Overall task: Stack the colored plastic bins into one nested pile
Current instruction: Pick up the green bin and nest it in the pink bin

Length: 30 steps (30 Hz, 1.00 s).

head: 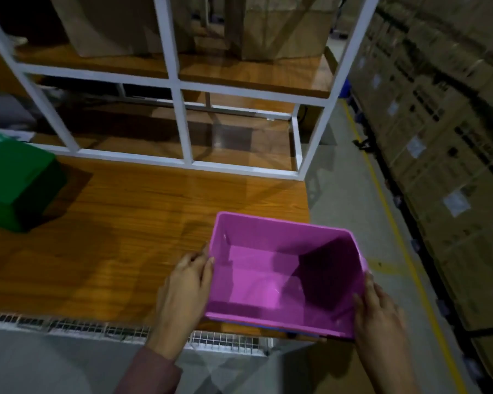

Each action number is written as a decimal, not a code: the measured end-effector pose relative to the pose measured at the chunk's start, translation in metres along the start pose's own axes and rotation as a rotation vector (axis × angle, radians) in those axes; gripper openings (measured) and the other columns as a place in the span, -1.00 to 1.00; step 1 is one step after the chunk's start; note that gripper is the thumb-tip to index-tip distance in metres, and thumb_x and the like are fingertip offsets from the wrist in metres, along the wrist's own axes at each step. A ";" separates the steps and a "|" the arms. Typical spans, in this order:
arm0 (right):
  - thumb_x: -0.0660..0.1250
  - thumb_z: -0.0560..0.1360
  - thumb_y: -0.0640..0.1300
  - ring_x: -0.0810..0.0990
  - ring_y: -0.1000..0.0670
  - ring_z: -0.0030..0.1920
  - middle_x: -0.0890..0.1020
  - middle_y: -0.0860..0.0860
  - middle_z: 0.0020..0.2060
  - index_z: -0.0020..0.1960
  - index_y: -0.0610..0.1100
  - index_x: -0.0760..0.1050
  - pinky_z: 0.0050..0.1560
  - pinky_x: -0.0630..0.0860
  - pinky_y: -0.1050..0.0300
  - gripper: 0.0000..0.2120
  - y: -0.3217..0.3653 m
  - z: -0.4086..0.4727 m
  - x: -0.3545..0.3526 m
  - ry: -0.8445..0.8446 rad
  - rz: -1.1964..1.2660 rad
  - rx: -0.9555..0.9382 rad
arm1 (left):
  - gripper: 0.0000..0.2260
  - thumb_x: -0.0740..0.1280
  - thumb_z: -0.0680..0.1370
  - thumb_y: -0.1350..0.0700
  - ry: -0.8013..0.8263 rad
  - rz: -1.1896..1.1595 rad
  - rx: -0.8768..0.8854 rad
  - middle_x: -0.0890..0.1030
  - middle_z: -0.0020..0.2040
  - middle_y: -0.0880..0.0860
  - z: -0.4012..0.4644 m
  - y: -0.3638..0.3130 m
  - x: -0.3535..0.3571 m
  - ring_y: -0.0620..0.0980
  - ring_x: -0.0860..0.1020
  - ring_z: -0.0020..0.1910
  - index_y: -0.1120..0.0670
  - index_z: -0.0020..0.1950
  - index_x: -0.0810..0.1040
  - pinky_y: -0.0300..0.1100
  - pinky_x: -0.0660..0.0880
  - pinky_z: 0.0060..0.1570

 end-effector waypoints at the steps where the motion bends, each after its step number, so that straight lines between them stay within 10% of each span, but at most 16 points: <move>1: 0.26 0.63 0.00 0.56 -0.45 0.28 0.52 -0.36 0.42 0.60 -0.06 0.39 0.28 0.45 -0.35 -0.46 0.006 0.000 -0.002 -0.026 -0.058 0.020 | -0.55 0.02 0.72 -0.24 0.014 -0.012 0.025 0.56 0.25 -0.08 -0.001 0.006 -0.003 0.01 0.65 0.09 -0.20 0.53 0.48 0.00 0.63 -0.02; 5: 0.17 0.56 0.18 0.57 -0.52 0.08 0.57 -0.42 0.35 0.36 -0.22 0.64 0.10 0.51 -0.38 -0.39 0.064 -0.010 -0.026 -0.293 -0.055 -0.013 | -0.56 0.05 0.72 -0.28 -0.022 -0.254 0.077 0.53 0.29 -0.24 -0.002 0.048 -0.044 -0.19 0.61 0.16 -0.26 0.57 0.41 -0.03 0.62 0.12; 11: 0.33 0.56 0.02 0.69 -0.38 -0.04 0.72 -0.28 0.19 0.16 -0.27 0.71 0.09 0.49 -0.19 -0.60 0.253 -0.060 0.002 -0.532 0.208 -0.408 | -0.72 0.13 0.73 -0.20 -0.195 -0.365 0.027 0.54 0.23 -0.31 0.004 0.184 -0.169 -0.20 0.63 -0.01 -0.35 0.40 0.48 -0.17 0.62 -0.18; 21: 0.09 0.63 0.29 0.49 -0.10 0.38 0.62 0.09 0.37 0.36 0.12 0.56 0.33 0.49 -0.16 -0.53 0.575 -0.200 0.091 0.144 0.376 -0.828 | -0.78 0.22 0.73 -0.10 -0.526 -0.357 -0.245 0.56 0.16 -0.32 -0.059 0.411 -0.326 -0.22 0.61 0.06 -0.27 0.32 0.58 -0.27 0.58 -0.06; 30: 0.10 0.61 0.37 0.58 0.03 0.21 0.67 0.13 0.18 0.33 0.15 0.55 0.15 0.60 -0.10 -0.52 0.769 -0.263 0.182 0.556 0.536 -0.938 | -0.80 0.22 0.71 -0.12 -0.647 -0.397 -0.508 0.55 0.21 -0.39 -0.097 0.556 -0.370 -0.30 0.59 0.11 -0.33 0.24 0.59 -0.34 0.50 -0.11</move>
Point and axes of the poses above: each hand's wrist, its own z-axis towards the middle knuckle, its own x-axis out of the palm, y = z × x, the point moved 3 cm from there along z, towards the middle knuckle
